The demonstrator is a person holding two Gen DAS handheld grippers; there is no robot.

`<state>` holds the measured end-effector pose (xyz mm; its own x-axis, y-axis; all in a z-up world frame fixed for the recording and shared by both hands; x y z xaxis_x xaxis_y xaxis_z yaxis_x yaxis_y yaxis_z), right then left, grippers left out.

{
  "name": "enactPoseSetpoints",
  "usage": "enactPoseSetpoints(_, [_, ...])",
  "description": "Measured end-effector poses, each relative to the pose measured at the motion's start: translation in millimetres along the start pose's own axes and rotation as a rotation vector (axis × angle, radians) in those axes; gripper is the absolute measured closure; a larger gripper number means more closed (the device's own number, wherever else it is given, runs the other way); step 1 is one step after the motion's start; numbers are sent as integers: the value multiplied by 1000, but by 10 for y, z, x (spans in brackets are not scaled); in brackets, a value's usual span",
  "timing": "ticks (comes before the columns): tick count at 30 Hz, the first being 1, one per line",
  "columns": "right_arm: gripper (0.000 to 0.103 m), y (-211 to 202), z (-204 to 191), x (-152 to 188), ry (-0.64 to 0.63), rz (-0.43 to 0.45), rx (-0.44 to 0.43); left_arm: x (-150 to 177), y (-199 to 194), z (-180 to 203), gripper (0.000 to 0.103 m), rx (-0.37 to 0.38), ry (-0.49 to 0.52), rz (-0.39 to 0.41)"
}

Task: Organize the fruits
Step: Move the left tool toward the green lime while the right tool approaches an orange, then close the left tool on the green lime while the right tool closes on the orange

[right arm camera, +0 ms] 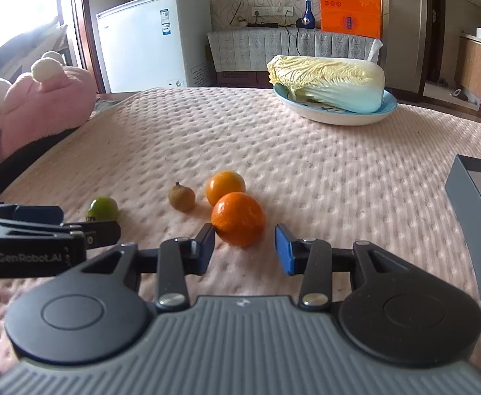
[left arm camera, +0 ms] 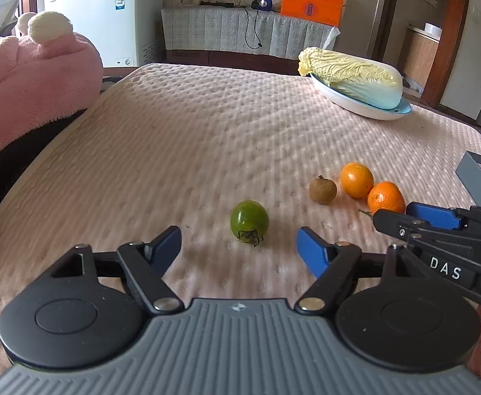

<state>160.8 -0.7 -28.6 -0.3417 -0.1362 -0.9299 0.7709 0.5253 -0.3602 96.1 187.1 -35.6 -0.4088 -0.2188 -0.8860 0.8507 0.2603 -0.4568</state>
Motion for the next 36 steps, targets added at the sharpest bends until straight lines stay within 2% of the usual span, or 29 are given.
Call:
enactPoseSetpoints(6, [60, 53, -49, -1, -5, 0, -10, 6, 70, 12, 34, -2, 0, 11])
enactPoseSetpoints(9, [61, 66, -50, 1, -10, 1, -6, 3, 66, 24, 48, 13, 1, 14])
enactPoseSetpoints(11, [62, 86, -40, 8, -2, -9, -6, 2, 70, 25, 54, 7, 11, 16])
enactPoseSetpoints(15, [63, 94, -41, 14, 5, -16, -1, -5, 63, 8, 72, 26, -4, 17])
enactPoseSetpoints(28, [64, -65, 124, -41, 75, -38, 18, -58, -11, 91, 74, 16, 3, 17])
enactPoseSetpoints(36, [64, -267, 199, -140, 104, -16, -8, -161, -129, 227, 74, 24, 16, 39])
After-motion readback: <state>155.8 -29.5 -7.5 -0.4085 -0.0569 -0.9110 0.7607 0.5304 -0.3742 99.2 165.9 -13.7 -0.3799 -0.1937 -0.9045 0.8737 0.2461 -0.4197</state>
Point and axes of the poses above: each gripper's, at about its wrist camera, not at the fingertips, and y roughly the way its jaws point, z to its right, x to its underside, the point moved 3 cm from there along y, roughly the way its jaws point, and after that the axes turned 15 degrees about z, right-handed, at the moved point
